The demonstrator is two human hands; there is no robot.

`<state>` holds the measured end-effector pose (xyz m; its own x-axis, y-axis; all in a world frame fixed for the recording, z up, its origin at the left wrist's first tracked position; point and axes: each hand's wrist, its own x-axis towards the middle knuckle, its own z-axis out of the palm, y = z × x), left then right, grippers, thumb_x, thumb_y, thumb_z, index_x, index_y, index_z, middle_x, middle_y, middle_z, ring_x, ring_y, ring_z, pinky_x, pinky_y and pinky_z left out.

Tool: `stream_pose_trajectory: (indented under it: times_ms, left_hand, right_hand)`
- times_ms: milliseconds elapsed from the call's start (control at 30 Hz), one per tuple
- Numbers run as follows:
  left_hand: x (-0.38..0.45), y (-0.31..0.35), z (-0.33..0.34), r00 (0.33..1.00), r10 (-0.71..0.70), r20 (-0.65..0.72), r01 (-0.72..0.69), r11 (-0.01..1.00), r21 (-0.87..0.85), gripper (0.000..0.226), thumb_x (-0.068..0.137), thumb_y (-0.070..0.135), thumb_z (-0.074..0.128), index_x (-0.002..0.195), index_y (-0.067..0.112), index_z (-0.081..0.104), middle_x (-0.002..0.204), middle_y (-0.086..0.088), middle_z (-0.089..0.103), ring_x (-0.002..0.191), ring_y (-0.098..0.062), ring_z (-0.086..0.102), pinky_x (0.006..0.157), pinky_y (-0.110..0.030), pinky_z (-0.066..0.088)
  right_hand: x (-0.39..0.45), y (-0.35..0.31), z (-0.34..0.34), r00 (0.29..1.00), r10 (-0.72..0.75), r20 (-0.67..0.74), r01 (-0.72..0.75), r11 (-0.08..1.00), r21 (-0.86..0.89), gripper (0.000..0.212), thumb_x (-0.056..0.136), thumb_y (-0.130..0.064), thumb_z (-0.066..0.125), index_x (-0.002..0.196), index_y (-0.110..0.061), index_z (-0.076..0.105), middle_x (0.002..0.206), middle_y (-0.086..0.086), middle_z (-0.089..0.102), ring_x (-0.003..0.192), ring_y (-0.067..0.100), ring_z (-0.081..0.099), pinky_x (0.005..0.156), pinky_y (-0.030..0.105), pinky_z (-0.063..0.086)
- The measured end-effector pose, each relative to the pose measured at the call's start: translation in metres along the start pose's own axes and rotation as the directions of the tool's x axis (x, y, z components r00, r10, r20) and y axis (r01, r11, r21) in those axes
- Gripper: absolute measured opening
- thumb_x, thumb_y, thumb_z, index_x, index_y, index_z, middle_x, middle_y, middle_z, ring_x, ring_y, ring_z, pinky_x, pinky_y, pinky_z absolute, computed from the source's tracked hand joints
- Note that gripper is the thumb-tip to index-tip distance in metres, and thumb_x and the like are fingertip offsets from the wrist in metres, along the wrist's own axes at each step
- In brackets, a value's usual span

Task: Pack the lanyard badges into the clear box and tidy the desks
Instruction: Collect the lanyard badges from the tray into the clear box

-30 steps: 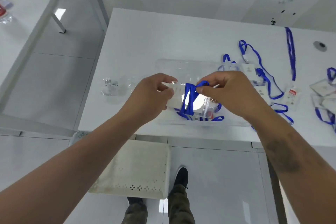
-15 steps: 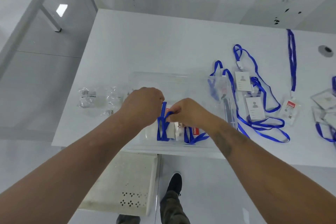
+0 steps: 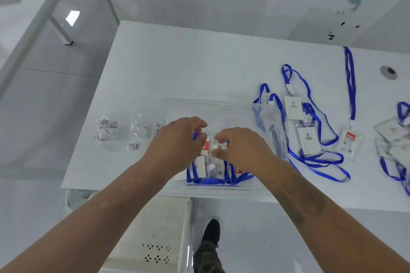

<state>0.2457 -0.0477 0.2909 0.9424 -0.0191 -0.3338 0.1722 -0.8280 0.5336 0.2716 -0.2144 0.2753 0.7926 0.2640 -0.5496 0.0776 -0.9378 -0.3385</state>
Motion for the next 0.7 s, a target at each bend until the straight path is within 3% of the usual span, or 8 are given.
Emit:
stream_pose_trajectory:
  times_ms: [167, 300, 433, 500, 600, 700]
  left_hand:
    - [-0.022, 0.01, 0.005, 0.998, 0.026, -0.065, -0.031, 0.997, -0.074, 0.037, 0.096, 0.04, 0.053, 0.133, 0.037, 0.052, 0.134, 0.015, 0.056, 0.114, -0.007, 0.056, 0.094, -0.028, 0.05]
    - [-0.046, 0.02, 0.011, 0.988, 0.011, -0.155, -0.032, 0.991, -0.133, 0.043, 0.094, 0.042, 0.055, 0.136, 0.037, 0.049, 0.134, 0.017, 0.052, 0.116, -0.012, 0.056, 0.094, -0.031, 0.051]
    - [-0.07, 0.037, 0.017, 0.983, 0.018, -0.183, -0.048, 0.986, -0.159, 0.045, 0.094, 0.043, 0.055, 0.137, 0.037, 0.046, 0.138, 0.017, 0.049, 0.116, -0.01, 0.054, 0.09, -0.032, 0.053]
    - [-0.08, 0.042, 0.019, 0.983, 0.033, -0.179, -0.062, 0.986, -0.158, 0.044, 0.094, 0.043, 0.055, 0.137, 0.038, 0.046, 0.136, 0.019, 0.049, 0.117, -0.011, 0.054, 0.091, -0.034, 0.053]
    - [-0.09, 0.047, 0.025, 0.975, 0.09, -0.202, -0.125, 0.977, -0.17, 0.041, 0.094, 0.041, 0.056, 0.134, 0.039, 0.047, 0.122, 0.029, 0.042, 0.11, -0.007, 0.052, 0.089, -0.032, 0.051]
    - [-0.095, 0.054, 0.034, 0.962, 0.144, -0.232, -0.185, 0.968, -0.168, 0.039, 0.093, 0.038, 0.059, 0.131, 0.038, 0.049, 0.117, 0.031, 0.041, 0.105, -0.005, 0.051, 0.087, -0.028, 0.047]
  right_hand:
    - [-0.048, 0.019, -0.013, 0.979, -0.022, -0.204, 0.057, 0.984, 0.166, 0.05, 0.092, -0.054, 0.054, 0.138, -0.042, 0.044, 0.141, -0.018, 0.049, 0.124, 0.005, 0.049, 0.1, 0.026, 0.04]
    - [-0.087, 0.038, -0.014, 0.921, -0.085, -0.38, 0.202, 0.939, 0.279, 0.049, 0.092, -0.051, 0.054, 0.139, -0.045, 0.041, 0.136, -0.032, 0.039, 0.125, -0.014, 0.029, 0.101, 0.014, 0.023]
    - [-0.121, 0.061, -0.01, 0.87, -0.066, -0.489, 0.256, 0.908, 0.332, 0.045, 0.092, -0.047, 0.057, 0.135, -0.048, 0.043, 0.134, -0.041, 0.036, 0.129, -0.017, 0.027, 0.098, 0.004, 0.022]
    - [-0.138, 0.071, -0.005, 0.858, -0.026, -0.513, 0.238, 0.905, 0.353, 0.043, 0.092, -0.047, 0.057, 0.132, -0.05, 0.043, 0.132, -0.043, 0.037, 0.13, -0.017, 0.028, 0.1, 0.006, 0.024]
    - [-0.159, 0.086, 0.002, 0.836, 0.054, -0.546, 0.206, 0.891, 0.403, 0.045, 0.09, -0.05, 0.057, 0.134, -0.044, 0.048, 0.137, -0.032, 0.044, 0.132, -0.01, 0.033, 0.108, 0.019, 0.031]
    - [-0.177, 0.098, 0.006, 0.815, 0.14, -0.562, 0.176, 0.865, 0.47, 0.044, 0.089, -0.048, 0.058, 0.131, -0.043, 0.051, 0.136, -0.029, 0.048, 0.131, -0.009, 0.036, 0.108, 0.021, 0.033]
